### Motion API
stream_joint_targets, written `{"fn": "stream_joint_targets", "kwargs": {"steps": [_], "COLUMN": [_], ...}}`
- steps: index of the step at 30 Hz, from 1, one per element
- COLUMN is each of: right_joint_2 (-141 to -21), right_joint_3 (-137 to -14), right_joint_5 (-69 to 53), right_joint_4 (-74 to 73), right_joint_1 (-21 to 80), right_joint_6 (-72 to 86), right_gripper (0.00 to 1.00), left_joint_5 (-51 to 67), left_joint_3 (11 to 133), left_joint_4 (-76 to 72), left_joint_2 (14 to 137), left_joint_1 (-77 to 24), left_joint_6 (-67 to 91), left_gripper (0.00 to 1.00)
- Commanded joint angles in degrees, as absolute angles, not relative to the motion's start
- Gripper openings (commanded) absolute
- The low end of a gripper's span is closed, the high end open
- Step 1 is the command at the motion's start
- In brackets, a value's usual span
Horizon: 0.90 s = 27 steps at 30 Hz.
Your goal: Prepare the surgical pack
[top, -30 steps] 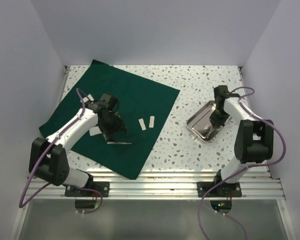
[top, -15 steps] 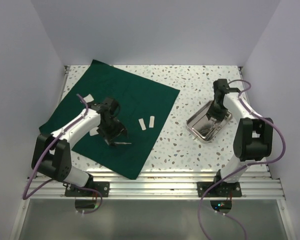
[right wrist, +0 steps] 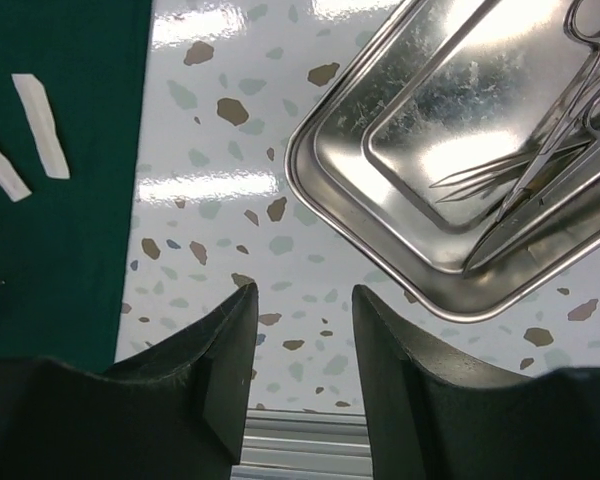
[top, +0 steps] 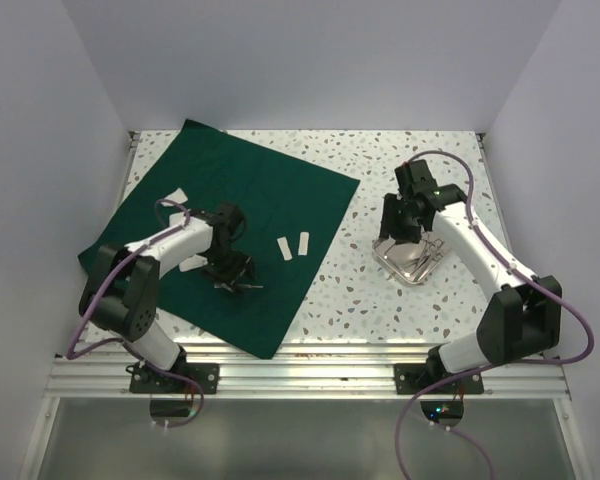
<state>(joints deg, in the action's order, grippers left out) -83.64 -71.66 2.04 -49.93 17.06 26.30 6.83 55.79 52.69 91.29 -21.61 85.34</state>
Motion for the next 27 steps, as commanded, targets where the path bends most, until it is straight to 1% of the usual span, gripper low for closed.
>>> {"fn": "stream_joint_targets", "kwargs": {"steps": [1, 7, 10, 12, 13, 17, 21, 27], "right_joint_2": [-82.09, -81.65, -81.91, -82.00, -82.00, -82.35, -82.35, -81.92], "right_joint_3": [-69.61, -68.73, -68.73, -68.56, -68.47, -68.47, -68.38, -68.12], "right_joint_5": [0.88, 0.17, -1.05, -1.14, -1.32, -1.76, -2.11, -2.20], "right_joint_4": [-50.98, -49.31, -48.96, -48.78, -48.43, -48.16, -47.73, -47.81], "right_joint_1": [16.79, 16.61, 16.70, 16.70, 16.79, 16.70, 16.70, 16.79], "right_joint_6": [23.73, 23.20, 23.12, 22.94, 22.94, 23.03, 23.12, 23.12], "right_gripper": [0.47, 0.47, 0.47, 0.47, 0.47, 0.47, 0.47, 0.47], "left_joint_5": [5.19, 5.36, 4.84, 4.57, 4.48, 4.04, 3.87, 2.46], "left_joint_3": [58.44, 58.45, 59.15, 59.06, 58.98, 57.40, 55.47, 55.72], "left_joint_4": [50.89, 49.22, 49.74, 50.01, 50.01, 49.40, 48.17, 48.43], "left_joint_2": [94.47, 96.68, 97.73, 98.26, 98.35, 98.35, 98.70, 100.98], "left_joint_1": [-21.18, -21.18, -21.18, -21.18, -21.18, -21.18, -21.18, -21.18], "left_joint_6": [89.73, 92.90, 92.99, 93.08, 93.08, 93.43, 93.60, 92.64], "left_gripper": [0.51, 0.47, 0.46, 0.45, 0.42, 0.40, 0.37, 0.29]}}
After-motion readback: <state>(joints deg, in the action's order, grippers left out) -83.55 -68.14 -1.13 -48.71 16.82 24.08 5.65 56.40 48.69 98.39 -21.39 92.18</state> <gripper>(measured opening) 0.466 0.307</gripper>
